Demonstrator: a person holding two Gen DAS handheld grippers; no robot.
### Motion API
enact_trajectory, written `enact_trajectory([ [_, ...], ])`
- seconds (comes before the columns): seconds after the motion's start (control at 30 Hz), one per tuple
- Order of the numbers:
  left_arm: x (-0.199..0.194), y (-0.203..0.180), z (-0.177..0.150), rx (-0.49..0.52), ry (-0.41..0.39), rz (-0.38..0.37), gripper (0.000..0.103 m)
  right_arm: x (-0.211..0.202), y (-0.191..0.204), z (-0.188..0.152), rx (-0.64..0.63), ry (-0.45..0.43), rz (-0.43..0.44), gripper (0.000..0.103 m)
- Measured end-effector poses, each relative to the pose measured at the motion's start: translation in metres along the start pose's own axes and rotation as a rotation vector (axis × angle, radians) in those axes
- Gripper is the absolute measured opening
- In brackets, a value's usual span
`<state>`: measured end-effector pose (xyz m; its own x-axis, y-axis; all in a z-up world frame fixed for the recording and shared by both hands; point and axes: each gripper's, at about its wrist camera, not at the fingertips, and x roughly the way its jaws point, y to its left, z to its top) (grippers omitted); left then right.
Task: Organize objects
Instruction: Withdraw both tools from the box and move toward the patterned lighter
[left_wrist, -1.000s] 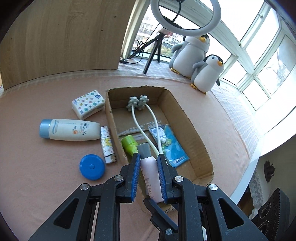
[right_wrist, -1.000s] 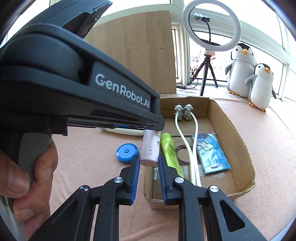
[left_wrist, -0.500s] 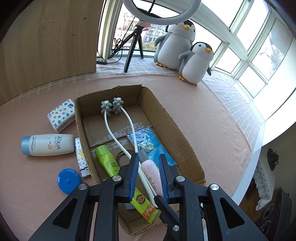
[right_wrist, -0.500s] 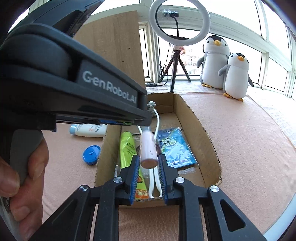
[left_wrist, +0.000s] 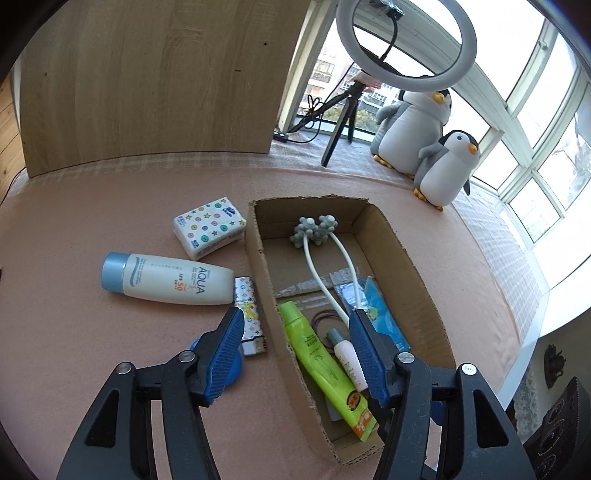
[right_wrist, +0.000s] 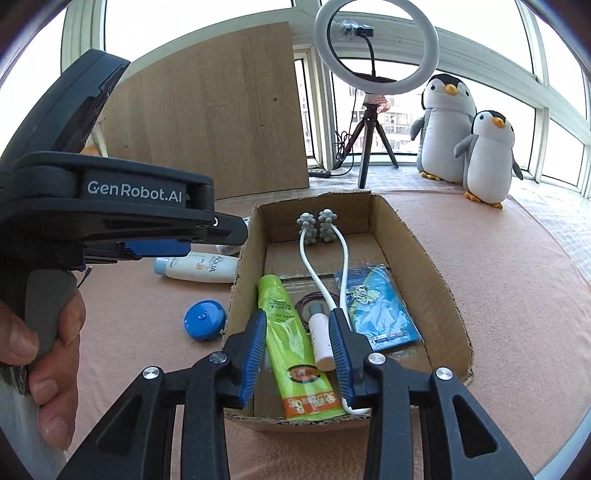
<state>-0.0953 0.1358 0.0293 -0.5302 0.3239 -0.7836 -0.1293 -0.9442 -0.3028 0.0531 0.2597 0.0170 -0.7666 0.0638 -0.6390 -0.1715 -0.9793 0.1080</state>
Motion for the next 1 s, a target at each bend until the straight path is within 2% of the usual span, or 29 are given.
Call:
enact_trajectory([
  [0.2,-0.02,0.053,-0.002,-0.109,-0.042,0.055,0.063,0.003,0.03,0.002,-0.047,-0.007,0.081,0.033],
  [0.27,-0.028,0.074,-0.004,-0.151,-0.056,0.076,0.063,0.009,0.048,-0.002,-0.085,0.022,0.13,0.035],
  [0.33,-0.035,0.094,-0.006,-0.195,-0.065,0.098,0.063,0.022,0.068,-0.008,-0.134,0.081,0.168,0.046],
  [0.37,-0.038,0.103,-0.008,-0.215,-0.066,0.104,0.063,0.03,0.077,-0.013,-0.151,0.109,0.168,0.046],
  [0.47,-0.046,0.124,-0.016,-0.254,-0.068,0.118,0.063,0.052,0.096,-0.02,-0.187,0.131,0.116,0.046],
  [0.6,-0.05,0.14,-0.029,-0.282,-0.057,0.122,0.063,0.074,0.109,-0.011,-0.207,0.099,0.039,0.047],
  [0.77,-0.054,0.151,-0.043,-0.307,-0.046,0.12,0.063,0.09,0.108,0.0,-0.194,0.093,-0.032,0.049],
  [1.0,-0.055,0.158,-0.046,-0.323,-0.044,0.118,0.063,0.097,0.103,0.007,-0.189,0.087,-0.046,0.049],
])
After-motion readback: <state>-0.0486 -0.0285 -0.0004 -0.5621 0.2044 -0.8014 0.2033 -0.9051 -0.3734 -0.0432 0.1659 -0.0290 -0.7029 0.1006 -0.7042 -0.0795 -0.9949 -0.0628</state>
